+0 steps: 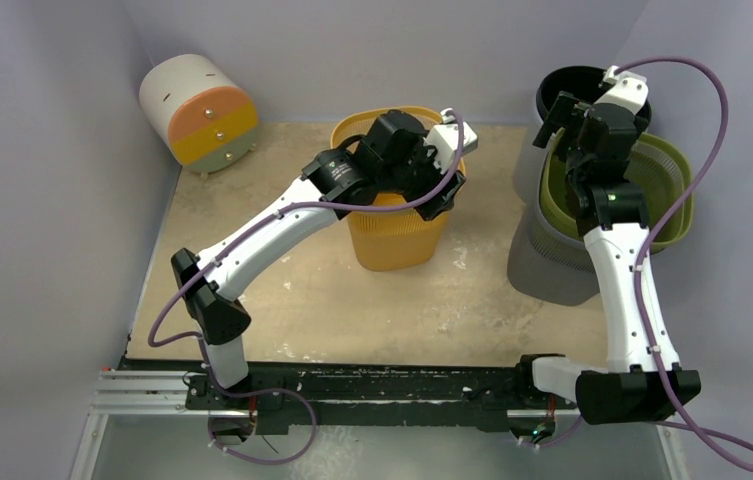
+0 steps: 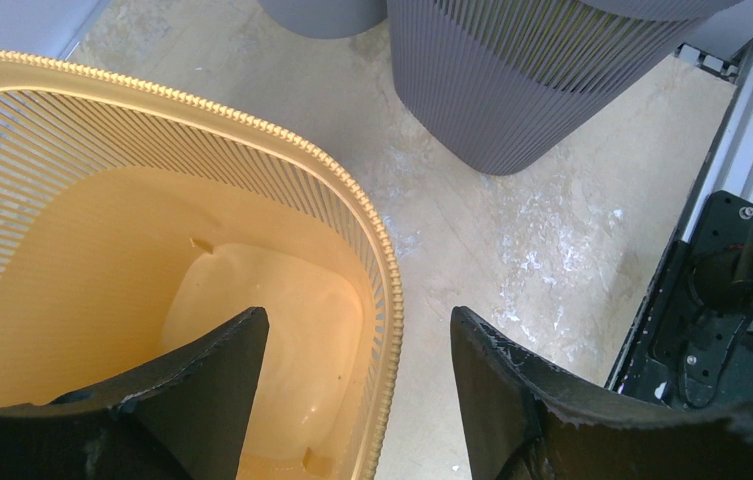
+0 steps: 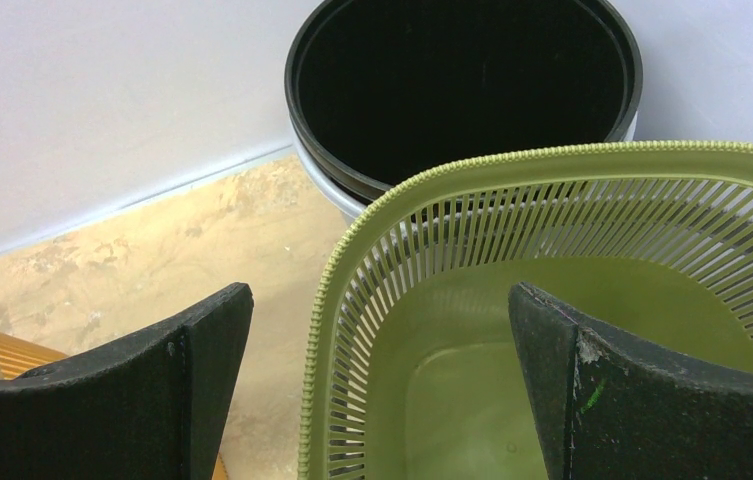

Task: Turn the large container upside down

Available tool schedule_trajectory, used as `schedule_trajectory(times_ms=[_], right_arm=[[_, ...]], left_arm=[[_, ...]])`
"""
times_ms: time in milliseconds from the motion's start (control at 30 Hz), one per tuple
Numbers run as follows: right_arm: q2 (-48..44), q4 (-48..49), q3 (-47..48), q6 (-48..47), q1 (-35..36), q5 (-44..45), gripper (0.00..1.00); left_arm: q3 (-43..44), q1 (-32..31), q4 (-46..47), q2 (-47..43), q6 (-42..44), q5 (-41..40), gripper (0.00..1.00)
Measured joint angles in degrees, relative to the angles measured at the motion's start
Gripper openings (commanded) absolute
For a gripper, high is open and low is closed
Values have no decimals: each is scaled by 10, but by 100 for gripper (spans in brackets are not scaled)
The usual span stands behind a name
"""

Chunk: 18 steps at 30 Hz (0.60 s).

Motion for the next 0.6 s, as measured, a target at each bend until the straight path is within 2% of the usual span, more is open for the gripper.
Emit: schedule_trajectory(times_ms=[100,300,400,500,600], right_arm=[[0,0,0,0,0,0,100],[0,0,0,0,0,0,100],[0,0,-1,0,0,0,100],[0,2,-3,0,0,0,100],[0,5,-5,0,0,0,100]], left_arm=[[-8,0,-1,0,4,-6,64],[-28,0,-5,7,11,-40,53],[-38,-1,-6,11,13,-52,35],[-47,-5,-5,12,13,-59,0],[-55,-8,3,13,24,-66,0]])
